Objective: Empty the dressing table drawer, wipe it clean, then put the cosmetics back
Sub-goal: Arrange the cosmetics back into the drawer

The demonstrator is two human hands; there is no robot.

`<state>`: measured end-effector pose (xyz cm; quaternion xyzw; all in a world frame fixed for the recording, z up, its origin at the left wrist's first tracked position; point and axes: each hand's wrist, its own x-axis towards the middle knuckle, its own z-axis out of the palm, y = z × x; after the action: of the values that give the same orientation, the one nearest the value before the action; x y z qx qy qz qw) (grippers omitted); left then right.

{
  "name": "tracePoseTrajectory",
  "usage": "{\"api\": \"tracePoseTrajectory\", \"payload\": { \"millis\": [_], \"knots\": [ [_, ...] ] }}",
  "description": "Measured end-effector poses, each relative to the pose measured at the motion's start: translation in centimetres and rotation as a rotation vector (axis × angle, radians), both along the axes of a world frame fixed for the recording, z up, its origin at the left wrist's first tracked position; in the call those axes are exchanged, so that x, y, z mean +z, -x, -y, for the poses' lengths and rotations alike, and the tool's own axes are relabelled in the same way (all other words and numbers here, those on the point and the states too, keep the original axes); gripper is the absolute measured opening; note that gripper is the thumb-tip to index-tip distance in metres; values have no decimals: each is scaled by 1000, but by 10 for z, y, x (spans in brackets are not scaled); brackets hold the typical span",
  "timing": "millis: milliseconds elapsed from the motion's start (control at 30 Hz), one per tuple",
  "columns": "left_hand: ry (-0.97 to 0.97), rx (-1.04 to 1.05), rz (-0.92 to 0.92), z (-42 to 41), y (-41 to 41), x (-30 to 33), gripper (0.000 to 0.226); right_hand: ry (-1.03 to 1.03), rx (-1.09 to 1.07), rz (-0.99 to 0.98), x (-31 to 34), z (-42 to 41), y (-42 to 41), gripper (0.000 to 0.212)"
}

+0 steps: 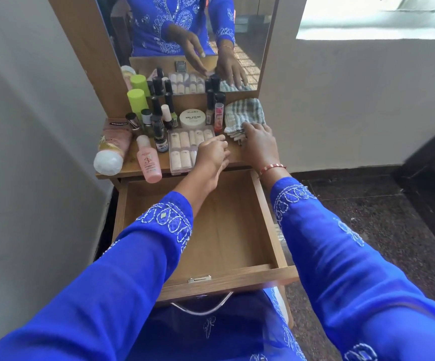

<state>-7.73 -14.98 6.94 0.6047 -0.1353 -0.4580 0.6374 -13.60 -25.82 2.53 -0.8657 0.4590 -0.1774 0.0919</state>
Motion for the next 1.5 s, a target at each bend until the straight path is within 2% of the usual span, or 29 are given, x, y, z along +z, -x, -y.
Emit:
{"api": "tracePoseTrajectory", "payload": {
  "millis": [133, 233, 333, 500, 667, 800, 933, 1100, 1333, 1500],
  "knots": [
    [33, 39, 3, -8, 0, 3, 40, 144, 21, 224, -1, -14, 5, 44],
    [74, 105, 1, -20, -5, 2, 36, 264, 69, 467, 0, -40, 8, 35],
    [107, 180, 0, -37, -13, -1, 27, 265, 153, 554, -4, -68, 10, 30],
    [149, 292, -47, -67, -21, -8, 25, 249, 308, 396, -19, -94, 0, 29],
    [126, 291, -50, -85, -24, -13, 30, 385, 359, 81, -25, -94, -8, 47],
    [108, 305, -66, -96, -27, -16, 29, 621, 336, -24, -26, -87, -15, 27],
    [96, 304, -80, -105, -31, -18, 30, 760, 376, -104, -17, -85, -15, 13],
    [74, 266, -106, -114, -34, -23, 27, 871, 412, -49, -19, -89, -5, 17],
    [-2, 148, -135, -124, -36, -29, 23, 898, 392, 75, -19, -98, 12, 11],
    [-97, 32, -107, -125, -37, -28, 35, 908, 371, 165, -21, -101, 22, 9]
  ]
}}
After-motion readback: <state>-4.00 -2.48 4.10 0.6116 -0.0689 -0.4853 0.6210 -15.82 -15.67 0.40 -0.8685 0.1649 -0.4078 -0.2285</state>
